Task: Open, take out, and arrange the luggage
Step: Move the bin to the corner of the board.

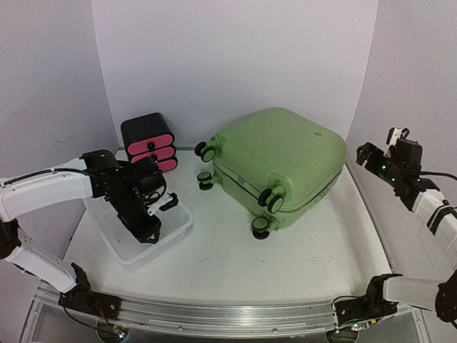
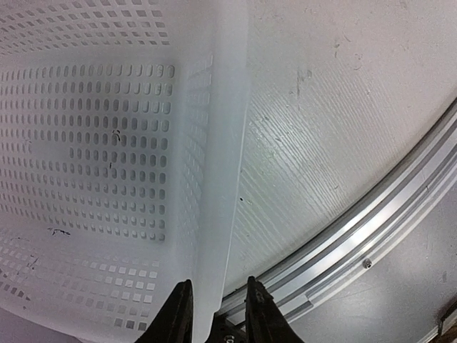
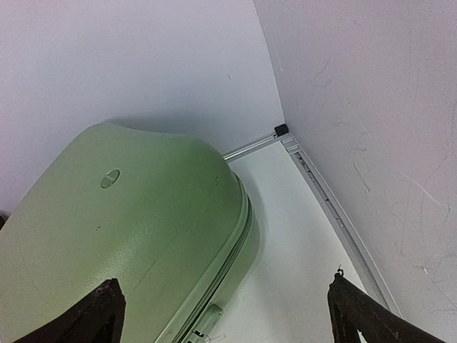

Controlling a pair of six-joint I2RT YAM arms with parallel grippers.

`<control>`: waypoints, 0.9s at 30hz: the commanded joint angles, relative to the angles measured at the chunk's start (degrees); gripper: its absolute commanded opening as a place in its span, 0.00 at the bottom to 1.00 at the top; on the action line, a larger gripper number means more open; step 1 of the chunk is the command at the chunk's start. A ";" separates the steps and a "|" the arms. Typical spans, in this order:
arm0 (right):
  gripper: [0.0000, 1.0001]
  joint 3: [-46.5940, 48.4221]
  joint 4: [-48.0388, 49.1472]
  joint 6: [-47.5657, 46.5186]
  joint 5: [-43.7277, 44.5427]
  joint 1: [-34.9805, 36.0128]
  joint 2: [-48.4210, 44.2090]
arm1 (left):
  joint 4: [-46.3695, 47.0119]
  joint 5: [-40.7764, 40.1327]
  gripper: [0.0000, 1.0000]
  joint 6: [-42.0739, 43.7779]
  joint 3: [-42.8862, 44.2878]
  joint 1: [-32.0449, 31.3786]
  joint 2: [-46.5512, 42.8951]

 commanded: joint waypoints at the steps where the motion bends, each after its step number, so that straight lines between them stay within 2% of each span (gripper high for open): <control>1: 0.98 2.31 1.80 0.72 -0.66 0.09 -0.16 | -0.98 -0.06 0.29 -1.26 0.23 0.04 -0.78; 3: 0.98 2.23 1.80 0.72 -0.77 0.09 -0.45 | -0.95 -0.87 0.39 -3.73 0.35 0.08 -0.23; 5: 0.98 2.14 1.73 0.64 -0.64 0.09 -0.68 | -0.88 -3.21 0.44 -5.98 0.49 0.08 -0.96; 7: 0.98 2.14 1.73 0.53 -0.54 0.08 -0.81 | -0.91 -5.47 0.56 -8.56 0.71 0.08 -2.31; 8: 0.98 2.14 1.76 0.56 -0.55 0.09 -0.83 | -0.96 -7.20 0.67 -10.38 0.90 0.08 -2.97; 9: 0.98 2.14 1.79 0.57 -0.59 0.09 -0.74 | -1.01 -8.92 0.87 -13.13 1.22 0.08 -3.76; 10: 0.98 2.20 1.80 0.57 -0.63 0.04 -0.62 | -1.03 -10.74 0.98 -16.11 1.72 0.08 -4.45; 15: 0.98 2.90 1.88 0.95 -1.24 0.09 0.31 | -0.15 -16.05 0.99 -31.13 8.85 0.16 -4.71; 21: 0.98 3.10 2.15 1.57 -1.58 0.04 0.34 | 0.85 -22.07 0.99 -50.96 19.21 0.13 5.16; 27: 0.98 3.19 2.00 1.04 -1.27 0.09 -1.14 | 1.14 -23.50 0.99 -58.62 30.38 2.15 17.60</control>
